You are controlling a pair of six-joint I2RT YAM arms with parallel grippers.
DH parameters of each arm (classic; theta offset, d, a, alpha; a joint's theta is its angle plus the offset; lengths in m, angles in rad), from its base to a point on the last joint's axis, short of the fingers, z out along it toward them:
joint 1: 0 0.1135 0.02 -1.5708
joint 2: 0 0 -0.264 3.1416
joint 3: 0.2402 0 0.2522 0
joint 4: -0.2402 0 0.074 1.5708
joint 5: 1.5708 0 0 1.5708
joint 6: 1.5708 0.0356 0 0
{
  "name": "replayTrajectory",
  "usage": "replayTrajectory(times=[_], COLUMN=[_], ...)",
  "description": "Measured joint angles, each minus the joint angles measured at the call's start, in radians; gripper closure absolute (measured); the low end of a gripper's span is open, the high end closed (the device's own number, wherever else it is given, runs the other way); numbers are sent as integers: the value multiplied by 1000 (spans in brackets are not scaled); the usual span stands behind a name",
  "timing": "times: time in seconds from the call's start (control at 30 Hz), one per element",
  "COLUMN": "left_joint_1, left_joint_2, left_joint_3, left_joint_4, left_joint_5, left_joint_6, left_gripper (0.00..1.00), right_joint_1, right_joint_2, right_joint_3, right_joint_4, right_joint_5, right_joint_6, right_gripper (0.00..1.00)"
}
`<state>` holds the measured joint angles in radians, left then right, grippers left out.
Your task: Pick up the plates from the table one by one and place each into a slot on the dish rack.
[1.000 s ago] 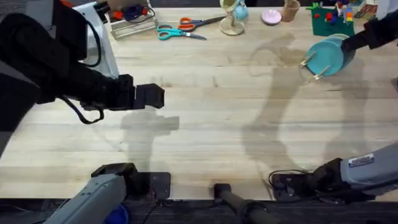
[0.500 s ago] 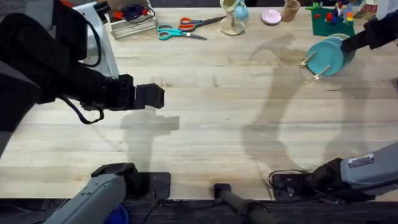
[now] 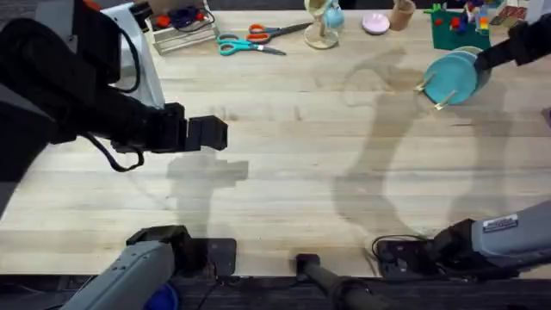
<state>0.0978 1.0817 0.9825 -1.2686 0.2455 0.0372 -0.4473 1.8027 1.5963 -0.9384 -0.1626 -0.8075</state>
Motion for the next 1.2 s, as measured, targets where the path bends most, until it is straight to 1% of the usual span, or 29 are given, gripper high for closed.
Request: replayTrajectory(times=[0.3, 0.53, 0.77, 0.8, 0.87, 0.93, 1.03, 1.1, 1.13, 1.2], left_joint_1=[0, 0, 0, 0, 0, 0, 0, 0, 0, 0], left_joint_2=[0, 0, 0, 0, 0, 0, 0, 0, 0, 0], left_joint_3=[0, 0, 0, 0, 0, 0, 0, 0, 0, 0], left_joint_4=[0, 0, 0, 0, 0, 0, 0, 0, 0, 0], left_joint_5=[0, 0, 0, 0, 0, 0, 0, 0, 0, 0], left_joint_6=[0, 0, 0, 0, 0, 0, 0, 0, 0, 0], left_gripper=[7, 7, 7, 7, 7, 8, 7, 7, 7, 7], right_joint_1=[0, 0, 0, 0, 0, 2, 10, 23, 32, 54], right_joint_2=[-116, -227, -351, -363, -388, -410, -447, -474, -490, -525], right_joint_3=[0, 0, 0, 0, 0, 0, 0, 0, 0, 0], right_joint_4=[0, -5, -39, -47, -65, -78, -84, -84, -85, -85], right_joint_5=[6, 6, 6, 6, 6, 6, 6, 6, 7, 7], right_joint_6=[12, 27, 62, 69, 80, 94, 121, 136, 145, 168], right_gripper=[835, 806, 752, 733, 659, 548, 325, 158, 102, 53])
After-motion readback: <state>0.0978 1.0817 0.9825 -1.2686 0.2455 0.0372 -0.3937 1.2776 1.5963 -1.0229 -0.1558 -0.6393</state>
